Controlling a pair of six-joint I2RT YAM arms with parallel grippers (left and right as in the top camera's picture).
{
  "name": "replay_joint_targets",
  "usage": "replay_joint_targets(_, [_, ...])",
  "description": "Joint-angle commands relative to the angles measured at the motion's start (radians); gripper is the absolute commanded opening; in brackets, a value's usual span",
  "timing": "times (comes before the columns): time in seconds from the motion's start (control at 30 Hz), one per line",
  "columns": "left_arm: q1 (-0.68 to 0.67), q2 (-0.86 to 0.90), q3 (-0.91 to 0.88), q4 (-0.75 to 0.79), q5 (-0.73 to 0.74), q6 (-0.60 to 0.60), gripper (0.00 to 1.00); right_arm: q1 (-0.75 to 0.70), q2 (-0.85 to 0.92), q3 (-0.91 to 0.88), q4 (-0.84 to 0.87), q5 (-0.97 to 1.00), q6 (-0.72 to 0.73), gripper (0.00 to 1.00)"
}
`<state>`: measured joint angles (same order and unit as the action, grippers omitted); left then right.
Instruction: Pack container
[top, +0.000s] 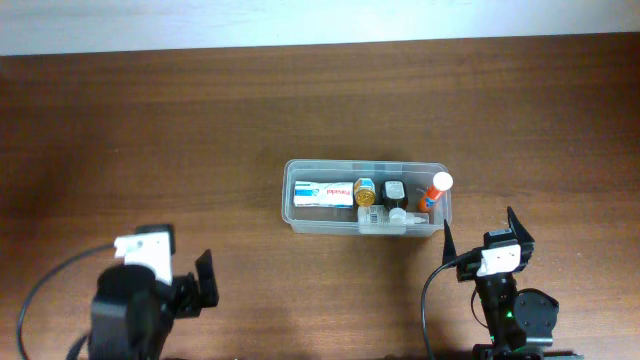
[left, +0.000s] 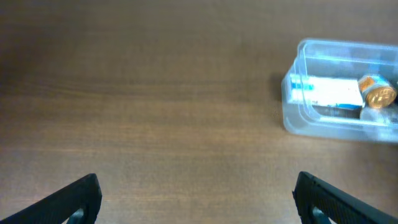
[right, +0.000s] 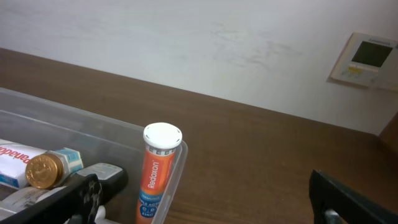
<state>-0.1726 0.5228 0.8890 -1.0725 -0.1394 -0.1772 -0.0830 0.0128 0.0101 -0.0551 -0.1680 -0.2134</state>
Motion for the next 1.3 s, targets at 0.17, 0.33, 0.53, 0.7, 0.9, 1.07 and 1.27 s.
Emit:
replay_joint_targets(0.17, [0.112, -0.345, -0.36, 0.357, 0.069, 0.215, 0.99, 0.011, -0.006, -0.005, -0.006, -0.013, 0.001, 0.98])
replay_joint_targets(0.33, [0.14, -0.449, -0.573, 0.687, 0.089, 0.371, 0.99, 0.011, -0.006, -0.005, -0.006, -0.013, 0.001, 0.98])
replay_joint_targets(0.53, [0.141, -0.494, -0.827, 1.07, 0.093, 0.414, 0.99, 0.011, -0.006, -0.005, -0.006, -0.013, 0.001, 0.98])
replay_joint_targets(0.7, [0.143, -0.501, -0.873, 0.979, 0.092, 0.415, 1.0, 0.011, -0.006, -0.005, -0.006, -0.013, 0.001, 0.98])
replay_joint_targets(0.9, [0.143, -0.483, -0.873, 0.981, 0.092, 0.414, 0.99, 0.011, -0.006, -0.005, -0.006, -0.012, 0.001, 0.98])
replay_joint_targets(1.07, [0.143, -0.483, -0.873, 0.981, 0.092, 0.414, 0.99, 0.011, -0.006, -0.005, -0.006, -0.013, 0.001, 0.98])
replay_joint_targets(1.27, [0.143, -0.483, -0.873, 0.981, 0.092, 0.414, 1.0, 0.011, -0.006, -0.005, -0.006, -0.013, 0.001, 0.98])
